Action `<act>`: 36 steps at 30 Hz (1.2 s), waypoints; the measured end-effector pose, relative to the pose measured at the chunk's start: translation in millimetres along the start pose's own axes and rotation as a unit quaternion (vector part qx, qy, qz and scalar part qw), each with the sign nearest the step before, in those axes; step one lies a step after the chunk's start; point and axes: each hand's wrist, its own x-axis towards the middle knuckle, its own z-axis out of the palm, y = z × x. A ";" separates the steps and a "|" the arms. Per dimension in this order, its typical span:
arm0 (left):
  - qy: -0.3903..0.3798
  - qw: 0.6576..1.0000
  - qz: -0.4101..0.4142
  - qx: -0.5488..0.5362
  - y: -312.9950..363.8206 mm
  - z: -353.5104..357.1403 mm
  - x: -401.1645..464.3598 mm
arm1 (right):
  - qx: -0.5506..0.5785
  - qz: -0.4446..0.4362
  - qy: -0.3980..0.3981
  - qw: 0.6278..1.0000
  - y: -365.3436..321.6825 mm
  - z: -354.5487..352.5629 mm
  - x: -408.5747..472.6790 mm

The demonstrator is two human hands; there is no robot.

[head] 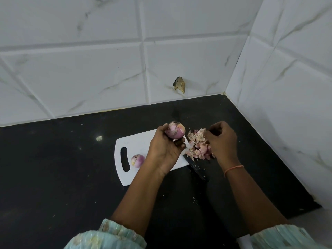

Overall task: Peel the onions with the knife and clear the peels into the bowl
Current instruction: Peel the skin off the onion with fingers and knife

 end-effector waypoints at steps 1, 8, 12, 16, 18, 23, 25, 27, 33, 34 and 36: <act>-0.003 1.000 0.000 0.007 0.3 -0.7 -0.3 | -0.013 -0.002 -0.010 1.000 4.7 -0.7 0.8; -0.018 0.997 0.038 0.071 -0.8 -5.8 6.4 | 0.100 -0.221 -0.127 0.962 -28.4 -1.0 -24.5; -0.038 0.995 0.051 0.078 -0.3 -7.5 7.1 | 0.032 -0.282 -0.107 0.953 -33.3 6.3 -24.2; -0.051 0.990 0.069 0.109 0.9 -8.0 5.7 | 0.013 -0.298 -0.110 0.948 -34.4 7.5 -21.9; -0.057 0.985 0.086 0.139 2.2 -9.0 5.3 | 0.005 -0.300 -0.113 0.947 -36.2 8.0 -20.9; -0.054 0.973 0.105 0.200 3.7 -11.6 3.9 | -0.012 -0.313 -0.108 0.944 -37.9 8.4 -20.2; -0.049 0.972 0.104 0.206 3.9 -11.7 3.9 | -0.015 -0.304 -0.121 0.945 -38.7 8.6 -18.4; -0.040 0.970 0.103 0.215 4.1 -11.6 3.7 | -0.024 -0.295 -0.139 0.945 -39.8 8.7 -16.1; -0.030 0.970 0.095 0.223 2.5 -8.1 0.4 | -0.066 -0.315 -0.144 0.936 -39.9 9.5 -12.1; -0.029 0.972 0.089 0.217 2.4 -7.7 0.1 | -0.073 -0.320 -0.144 0.934 -39.7 10.6 -12.2; -0.025 0.975 0.078 0.204 2.7 -7.3 -0.9 | -0.079 -0.326 -0.145 0.931 -38.4 14.1 -12.4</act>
